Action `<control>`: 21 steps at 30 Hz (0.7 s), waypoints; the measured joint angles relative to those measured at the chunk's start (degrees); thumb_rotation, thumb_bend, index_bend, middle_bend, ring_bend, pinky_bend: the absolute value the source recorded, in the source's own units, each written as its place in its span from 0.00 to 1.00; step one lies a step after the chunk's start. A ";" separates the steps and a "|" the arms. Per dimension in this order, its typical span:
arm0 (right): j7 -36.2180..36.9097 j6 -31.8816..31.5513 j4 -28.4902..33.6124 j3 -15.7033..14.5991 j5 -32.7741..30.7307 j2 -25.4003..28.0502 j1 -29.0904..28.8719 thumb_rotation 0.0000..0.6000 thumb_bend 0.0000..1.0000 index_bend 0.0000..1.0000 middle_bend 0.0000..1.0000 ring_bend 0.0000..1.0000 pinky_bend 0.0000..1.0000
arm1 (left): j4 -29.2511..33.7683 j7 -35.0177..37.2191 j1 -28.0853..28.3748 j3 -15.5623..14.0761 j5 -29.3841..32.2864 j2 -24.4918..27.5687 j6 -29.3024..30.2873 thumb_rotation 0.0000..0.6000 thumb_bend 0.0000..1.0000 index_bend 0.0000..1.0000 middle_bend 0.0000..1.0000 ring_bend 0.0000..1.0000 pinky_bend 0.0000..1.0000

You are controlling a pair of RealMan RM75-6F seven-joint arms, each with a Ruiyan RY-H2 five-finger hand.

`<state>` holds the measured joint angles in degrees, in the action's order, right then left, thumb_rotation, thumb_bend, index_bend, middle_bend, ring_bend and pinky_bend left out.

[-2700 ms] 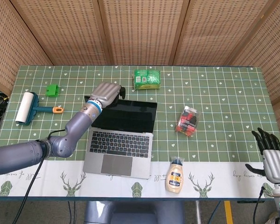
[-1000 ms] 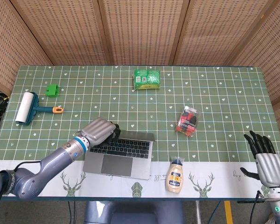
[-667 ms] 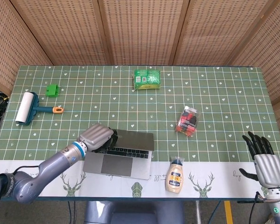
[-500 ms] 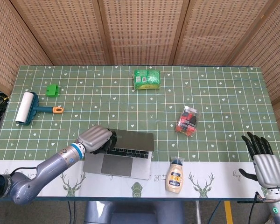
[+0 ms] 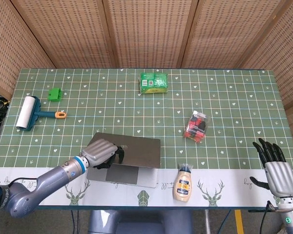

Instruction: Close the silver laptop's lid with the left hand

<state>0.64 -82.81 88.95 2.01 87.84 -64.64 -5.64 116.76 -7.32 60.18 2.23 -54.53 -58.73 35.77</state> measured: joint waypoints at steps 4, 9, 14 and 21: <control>-0.17 0.18 0.09 -0.07 -0.05 0.01 -0.02 1.00 0.02 0.00 0.00 0.00 0.00 | -0.80 0.82 -0.64 -0.23 -0.95 -0.95 -0.52 1.00 1.00 0.46 0.35 0.38 0.42; -0.50 0.46 0.23 -0.12 -0.21 0.02 -0.07 1.00 0.02 0.00 0.00 0.00 0.00 | -1.81 0.89 -1.07 -1.08 -1.63 -2.40 -1.18 1.00 1.00 0.46 0.35 0.38 0.42; -0.75 0.84 0.45 -0.18 -0.50 0.14 -0.09 1.00 0.02 0.00 0.00 0.00 0.00 | -2.85 0.62 -1.27 -1.99 -1.88 -4.10 -1.75 1.00 1.00 0.46 0.35 0.38 0.42; -1.06 1.26 0.66 -0.25 -0.76 0.28 -0.17 1.00 0.02 0.01 0.00 0.00 0.00 | -4.01 -0.14 -1.14 -3.00 -1.61 -6.57 -2.28 1.00 1.00 0.46 0.35 0.38 0.42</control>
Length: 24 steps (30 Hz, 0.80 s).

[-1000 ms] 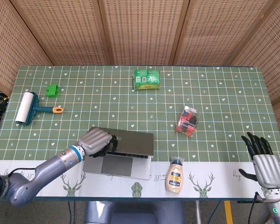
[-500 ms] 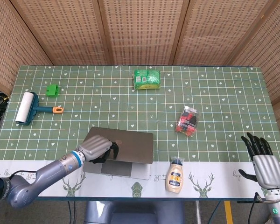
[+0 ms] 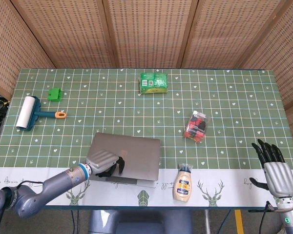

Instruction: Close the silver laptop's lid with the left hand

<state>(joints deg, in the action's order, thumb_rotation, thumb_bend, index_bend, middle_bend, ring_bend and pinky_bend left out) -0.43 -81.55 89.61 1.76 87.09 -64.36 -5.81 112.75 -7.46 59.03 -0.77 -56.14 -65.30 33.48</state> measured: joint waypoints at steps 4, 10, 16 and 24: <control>-0.07 0.24 0.16 -0.04 -0.13 0.13 -0.04 1.00 0.02 0.01 0.00 0.00 0.00 | -0.99 -0.92 0.28 -0.96 0.80 -1.72 -0.25 1.00 1.00 0.46 0.35 0.38 0.42; -0.23 0.78 0.30 -0.11 -0.47 0.29 -0.14 1.00 0.02 0.01 0.00 0.00 0.00 | -3.38 -2.43 0.89 -2.58 3.01 -5.16 -0.55 1.00 1.00 0.46 0.35 0.38 0.42; 0.00 1.62 -0.24 0.00 -1.07 0.06 -0.41 1.00 0.02 0.02 0.00 0.00 0.00 | -5.30 -4.13 1.75 -4.12 5.73 -7.86 -0.45 1.00 1.00 0.46 0.35 0.38 0.42; -0.15 2.45 -0.56 0.17 -1.95 -0.11 -0.68 1.00 0.02 0.02 0.00 0.00 0.00 | -7.45 -5.75 2.53 -5.85 8.32 -10.51 0.14 1.00 1.00 0.46 0.35 0.38 0.42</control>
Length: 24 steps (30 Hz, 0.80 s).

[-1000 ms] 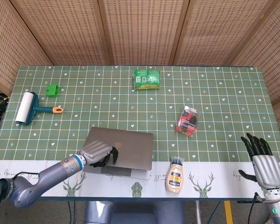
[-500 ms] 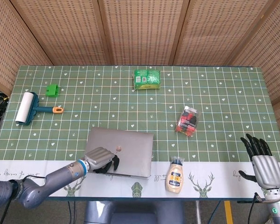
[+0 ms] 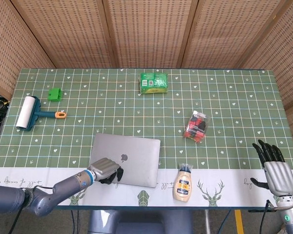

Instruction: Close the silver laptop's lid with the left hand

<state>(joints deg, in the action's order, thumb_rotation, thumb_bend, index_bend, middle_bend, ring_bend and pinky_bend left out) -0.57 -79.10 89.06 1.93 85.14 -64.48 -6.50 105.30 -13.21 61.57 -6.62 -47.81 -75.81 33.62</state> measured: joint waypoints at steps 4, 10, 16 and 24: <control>-0.03 0.06 0.00 0.00 -0.03 -0.01 -0.04 1.00 0.02 0.02 0.00 0.00 0.00 | -0.65 -0.50 0.15 -0.68 0.55 -0.72 0.12 1.00 1.00 0.46 0.35 0.38 0.42; 0.01 -0.26 0.12 0.03 0.04 0.09 0.07 1.00 0.02 0.02 0.00 0.00 0.00 | -0.24 -0.30 -0.13 -0.64 0.30 -0.45 0.96 1.00 1.00 0.46 0.35 0.38 0.42; -0.07 -1.09 0.33 0.01 0.60 0.19 0.26 1.00 0.02 0.02 0.00 0.00 0.00 | 3.80 1.52 -2.02 1.07 -3.28 3.63 4.47 1.00 0.94 0.39 0.25 0.32 0.36; 0.44 -2.50 0.43 0.08 1.50 0.27 0.61 1.00 0.02 0.02 0.00 0.00 0.00 | 7.97 0.31 -7.43 0.73 -10.99 8.52 15.53 1.00 0.55 0.04 0.00 0.00 0.01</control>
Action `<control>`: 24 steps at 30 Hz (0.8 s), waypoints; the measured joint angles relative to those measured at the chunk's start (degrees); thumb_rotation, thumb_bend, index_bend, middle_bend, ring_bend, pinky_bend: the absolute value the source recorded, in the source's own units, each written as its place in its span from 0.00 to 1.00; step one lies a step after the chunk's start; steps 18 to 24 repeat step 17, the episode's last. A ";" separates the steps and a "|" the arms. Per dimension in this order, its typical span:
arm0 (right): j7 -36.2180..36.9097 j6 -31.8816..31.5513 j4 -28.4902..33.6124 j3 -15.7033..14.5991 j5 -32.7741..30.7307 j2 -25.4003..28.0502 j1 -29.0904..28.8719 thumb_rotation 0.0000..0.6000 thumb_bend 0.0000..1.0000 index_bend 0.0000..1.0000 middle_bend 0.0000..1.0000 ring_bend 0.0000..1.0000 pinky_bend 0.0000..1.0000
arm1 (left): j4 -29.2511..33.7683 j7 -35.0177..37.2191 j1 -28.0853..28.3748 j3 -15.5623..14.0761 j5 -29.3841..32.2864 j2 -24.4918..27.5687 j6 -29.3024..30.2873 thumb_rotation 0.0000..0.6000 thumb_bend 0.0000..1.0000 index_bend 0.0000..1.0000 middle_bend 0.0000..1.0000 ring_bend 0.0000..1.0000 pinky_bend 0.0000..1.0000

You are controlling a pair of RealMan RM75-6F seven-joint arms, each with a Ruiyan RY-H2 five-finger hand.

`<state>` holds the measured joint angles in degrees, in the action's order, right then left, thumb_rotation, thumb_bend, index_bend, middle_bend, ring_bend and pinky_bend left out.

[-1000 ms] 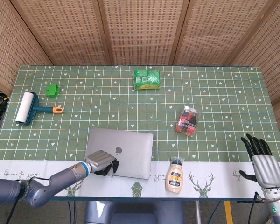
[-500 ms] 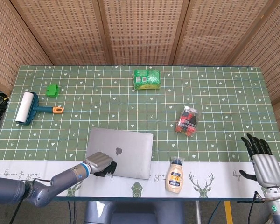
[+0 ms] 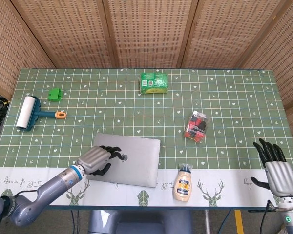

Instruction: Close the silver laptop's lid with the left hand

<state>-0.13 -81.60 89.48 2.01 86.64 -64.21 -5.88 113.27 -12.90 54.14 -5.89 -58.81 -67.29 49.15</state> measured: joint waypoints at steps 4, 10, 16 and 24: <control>0.25 -0.86 -0.25 0.12 0.49 -0.24 0.14 1.00 0.02 0.01 0.00 0.00 0.00 | 0.04 -3.26 -6.17 -1.68 -5.70 -0.22 12.09 1.00 0.45 0.00 0.00 0.00 0.00; 0.57 -3.27 -0.92 0.31 2.17 -0.99 0.52 1.00 0.02 0.00 0.00 0.00 0.00 | -5.72 -7.38 -20.53 -4.90 -15.68 -4.05 33.24 1.00 0.10 0.00 0.00 0.00 0.00; 0.51 -4.62 -1.10 0.22 3.40 -1.36 0.86 1.00 0.02 0.00 0.00 0.00 0.00 | -16.19 -8.86 -33.74 -7.20 -21.44 -8.11 45.08 1.00 0.09 0.00 0.00 0.00 0.00; 0.48 -4.71 -1.11 0.16 3.56 -1.41 0.89 1.00 0.02 0.00 0.00 0.00 0.00 | -17.42 -8.81 -34.97 -7.39 -21.89 -8.53 46.01 1.00 0.09 0.00 0.00 0.00 0.00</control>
